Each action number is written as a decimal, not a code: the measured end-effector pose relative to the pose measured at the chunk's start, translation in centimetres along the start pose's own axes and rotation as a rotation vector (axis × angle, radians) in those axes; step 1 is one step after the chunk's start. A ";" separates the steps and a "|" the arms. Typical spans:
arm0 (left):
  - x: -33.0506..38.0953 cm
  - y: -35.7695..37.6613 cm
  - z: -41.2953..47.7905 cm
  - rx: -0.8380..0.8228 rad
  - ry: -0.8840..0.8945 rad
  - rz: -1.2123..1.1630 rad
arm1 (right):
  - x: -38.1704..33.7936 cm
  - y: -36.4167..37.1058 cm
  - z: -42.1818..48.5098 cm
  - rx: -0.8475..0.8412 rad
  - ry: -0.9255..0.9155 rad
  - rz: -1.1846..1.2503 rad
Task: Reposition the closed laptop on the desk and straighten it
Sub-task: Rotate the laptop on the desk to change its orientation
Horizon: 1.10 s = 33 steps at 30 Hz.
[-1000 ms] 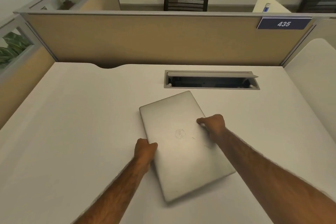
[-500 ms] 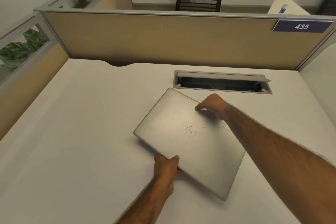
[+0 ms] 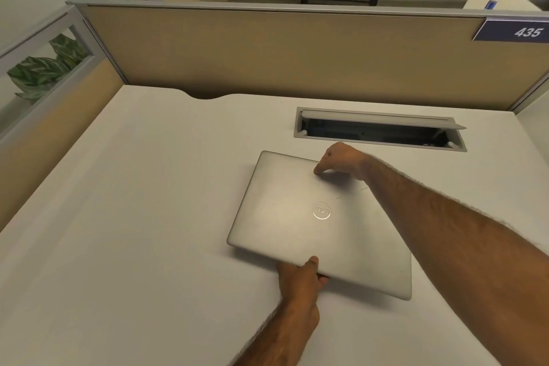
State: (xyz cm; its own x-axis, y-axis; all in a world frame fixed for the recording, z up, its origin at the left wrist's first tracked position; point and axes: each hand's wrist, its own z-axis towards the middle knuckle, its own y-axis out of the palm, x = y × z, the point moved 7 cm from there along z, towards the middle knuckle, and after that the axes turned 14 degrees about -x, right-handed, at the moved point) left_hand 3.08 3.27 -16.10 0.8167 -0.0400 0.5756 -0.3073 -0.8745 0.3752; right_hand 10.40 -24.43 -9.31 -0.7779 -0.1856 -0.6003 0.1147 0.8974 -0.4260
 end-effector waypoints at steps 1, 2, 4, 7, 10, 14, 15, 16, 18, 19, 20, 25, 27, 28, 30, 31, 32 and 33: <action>-0.2 0.1 0.1 0.003 0.002 -0.008 | 0.0 0.1 0.3 -0.006 0.000 -0.010; -0.3 0.2 0.1 0.006 0.006 -0.013 | 0.0 0.3 0.5 -0.013 -0.003 -0.023; -0.5 0.4 0.3 0.007 0.018 -0.017 | 0.0 0.4 0.8 -0.020 -0.013 -0.053; -0.9 0.5 0.5 0.002 0.030 -0.015 | 0.1 0.6 1.3 -0.031 -0.026 -0.083; -1.2 0.5 0.8 0.015 0.026 -0.009 | 0.2 0.9 1.8 -0.042 -0.033 -0.106; -1.2 0.6 0.6 0.050 0.009 -0.024 | 0.4 1.1 2.4 -0.047 -0.028 -0.119; -1.2 0.6 0.5 0.057 0.006 -0.021 | 0.4 1.1 2.5 -0.047 -0.029 -0.118; -1.1 0.6 0.5 0.063 0.003 -0.016 | 0.5 1.1 2.7 -0.047 -0.030 -0.119; -1.0 0.7 0.5 0.070 -0.008 -0.010 | 0.6 1.1 2.8 -0.048 -0.031 -0.124; -1.0 0.8 0.5 0.069 -0.016 -0.009 | 0.6 1.1 2.9 -0.050 -0.030 -0.128; -1.0 1.0 0.5 0.065 -0.024 -0.007 | 0.6 1.0 2.9 -0.050 -0.030 -0.130; -0.7 1.4 0.2 0.058 -0.068 -0.028 | 0.7 0.8 3.4 -0.049 -0.040 -0.128; -0.4 1.7 0.0 0.054 -0.090 -0.042 | 0.9 0.9 3.6 -0.049 -0.036 -0.135; -0.4 1.8 -0.1 0.054 -0.102 -0.048 | 1.0 0.9 3.7 -0.048 -0.035 -0.137; -0.2 2.0 -0.3 0.049 -0.126 -0.066 | 1.2 1.0 4.0 -0.045 -0.037 -0.140; -0.2 2.1 -0.4 0.045 -0.135 -0.076 | 1.2 1.1 4.0 -0.044 -0.038 -0.143; -0.2 2.2 -0.5 0.044 -0.142 -0.089 | 1.2 1.1 4.1 -0.041 -0.038 -0.145; -0.1 2.2 -0.6 0.045 -0.150 -0.101 | 1.3 1.2 4.2 -0.038 -0.039 -0.146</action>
State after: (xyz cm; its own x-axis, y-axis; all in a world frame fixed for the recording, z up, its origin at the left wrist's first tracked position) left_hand 2.02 1.59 -14.91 0.9072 -0.0192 0.4203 -0.2001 -0.8984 0.3909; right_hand 12.12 -25.29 -13.39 -0.7598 -0.3302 -0.5601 -0.0223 0.8741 -0.4852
